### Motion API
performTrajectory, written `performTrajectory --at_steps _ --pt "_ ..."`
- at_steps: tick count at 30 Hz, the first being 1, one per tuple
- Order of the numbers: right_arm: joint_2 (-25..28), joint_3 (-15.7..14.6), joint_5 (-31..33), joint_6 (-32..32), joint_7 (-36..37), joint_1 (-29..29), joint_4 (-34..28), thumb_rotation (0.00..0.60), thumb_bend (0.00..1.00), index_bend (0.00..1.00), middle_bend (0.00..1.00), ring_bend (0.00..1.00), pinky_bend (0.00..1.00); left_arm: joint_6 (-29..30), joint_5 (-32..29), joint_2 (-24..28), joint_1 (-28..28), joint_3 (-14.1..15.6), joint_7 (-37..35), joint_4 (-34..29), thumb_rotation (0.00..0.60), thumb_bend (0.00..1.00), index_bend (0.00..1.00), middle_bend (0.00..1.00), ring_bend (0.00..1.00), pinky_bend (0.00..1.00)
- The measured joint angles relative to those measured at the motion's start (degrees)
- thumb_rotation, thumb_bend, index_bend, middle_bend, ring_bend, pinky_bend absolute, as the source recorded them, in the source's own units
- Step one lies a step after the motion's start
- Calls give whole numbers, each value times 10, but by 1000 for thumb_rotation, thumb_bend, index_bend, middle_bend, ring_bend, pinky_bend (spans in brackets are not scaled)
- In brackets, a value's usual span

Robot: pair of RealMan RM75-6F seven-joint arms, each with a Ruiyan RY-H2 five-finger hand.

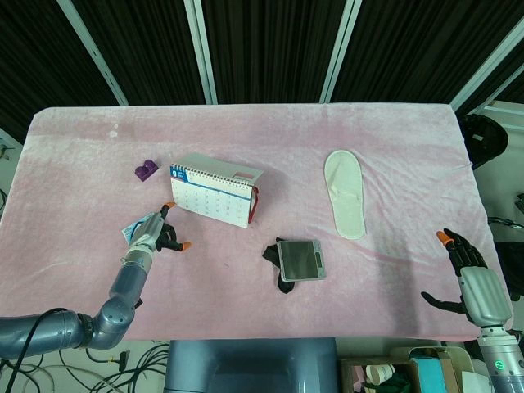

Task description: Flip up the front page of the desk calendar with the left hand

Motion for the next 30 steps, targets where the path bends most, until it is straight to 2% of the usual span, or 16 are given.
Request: performTrajectory --at_steps 30 --pt "1 -1 -1 2 2 -1 1 600 28 0 0 0 92 5 3 -1 -1 1 0 -1 600 204 0 707 612 710"
